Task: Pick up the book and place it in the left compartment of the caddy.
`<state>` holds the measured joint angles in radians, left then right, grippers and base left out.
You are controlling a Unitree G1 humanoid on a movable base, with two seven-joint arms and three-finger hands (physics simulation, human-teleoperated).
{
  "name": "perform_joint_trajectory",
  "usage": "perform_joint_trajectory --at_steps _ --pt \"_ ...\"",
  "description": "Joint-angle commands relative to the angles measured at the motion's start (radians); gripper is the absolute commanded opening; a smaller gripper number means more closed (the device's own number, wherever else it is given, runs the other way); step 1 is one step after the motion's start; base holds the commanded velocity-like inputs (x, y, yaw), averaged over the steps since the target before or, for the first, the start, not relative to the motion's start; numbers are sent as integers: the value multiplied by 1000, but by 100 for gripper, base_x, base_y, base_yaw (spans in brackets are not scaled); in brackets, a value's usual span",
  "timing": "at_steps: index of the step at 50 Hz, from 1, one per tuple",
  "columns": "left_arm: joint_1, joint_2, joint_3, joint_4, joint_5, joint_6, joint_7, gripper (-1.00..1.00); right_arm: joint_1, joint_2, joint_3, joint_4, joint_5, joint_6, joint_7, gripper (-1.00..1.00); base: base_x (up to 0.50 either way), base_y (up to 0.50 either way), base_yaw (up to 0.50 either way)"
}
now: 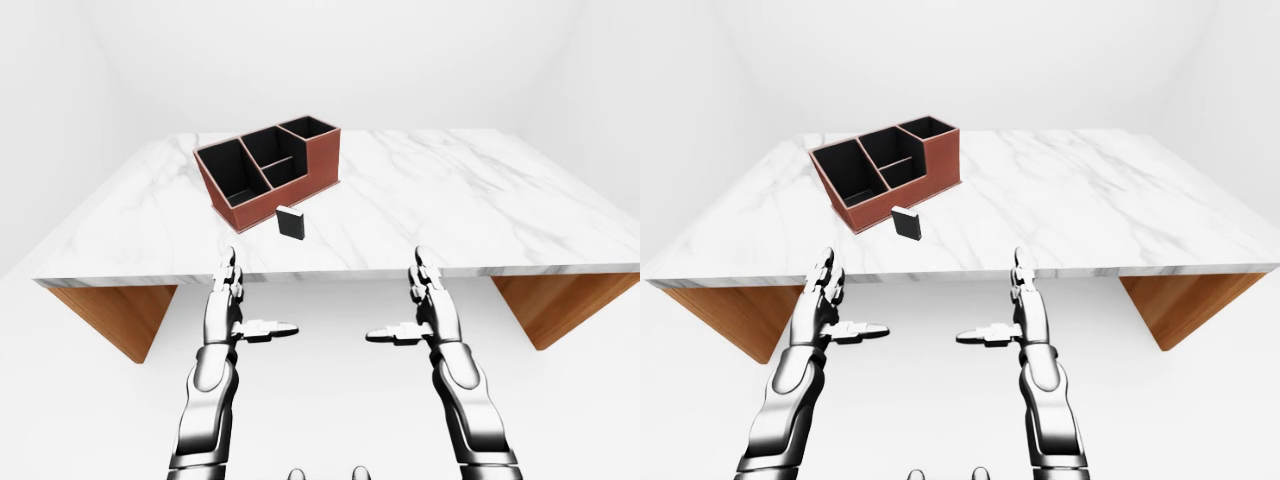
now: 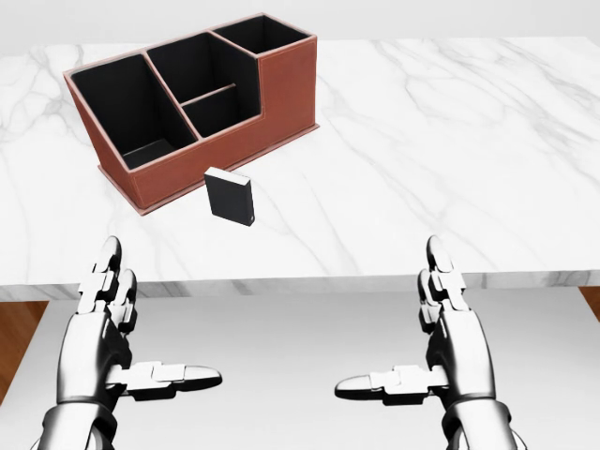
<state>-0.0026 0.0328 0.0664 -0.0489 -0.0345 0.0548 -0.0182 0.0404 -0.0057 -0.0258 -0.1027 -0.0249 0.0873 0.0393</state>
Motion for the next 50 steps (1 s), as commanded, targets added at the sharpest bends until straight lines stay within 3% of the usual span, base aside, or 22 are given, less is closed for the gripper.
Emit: perform_joint_trajectory --at_steps 1,6,9,12,18,27,30,41,46,47,48,49,50 --pt "23 -24 -52 13 57 -27 4 100 -11 -4 -3 24 17 0 -33 100 0 0 0" --pt "27 -23 -51 10 52 -27 1 100 -7 -3 -3 16 24 0 -34 100 0 0 0" --pt "24 -23 -46 1 41 -12 -2 100 -6 -4 -2 14 27 0 -32 100 0 0 0" --pt "30 -24 -53 6 53 -30 2 100 -6 -4 -2 14 29 0 -32 100 0 0 0" --pt "31 -25 -53 -3 54 -24 6 100 -7 -5 -4 20 32 0 -30 100 0 0 0" --pt "27 -24 -54 17 58 -43 5 100 -9 -4 -4 18 32 0 -36 100 0 0 0" --pt "29 -24 -52 1 50 -28 0 100 -11 -4 -9 24 38 0 -36 100 0 0 0" --pt "41 -25 -50 -4 51 -70 6 100 0 -5 0 10 19 0 -39 100 0 0 0" --pt "39 -27 -42 -18 29 -51 6 100 0 -5 -3 10 24 0 -37 100 0 0 0" --pt "31 -34 -18 -36 -21 -27 11 100 1 -4 -4 6 27 0 -36 100 0 0 0" --pt "31 -32 -18 -37 -26 -26 13 100 1 -4 -4 6 27 0 -36 100 0 0 0" --pt "15 -32 14 -44 -81 4 21 100 1 -4 -5 5 29 0 -35 100 0 0 0" --pt "8 -25 19 -41 -88 2 26 100 1 -4 -4 5 29 0 -35 100 0 0 0"
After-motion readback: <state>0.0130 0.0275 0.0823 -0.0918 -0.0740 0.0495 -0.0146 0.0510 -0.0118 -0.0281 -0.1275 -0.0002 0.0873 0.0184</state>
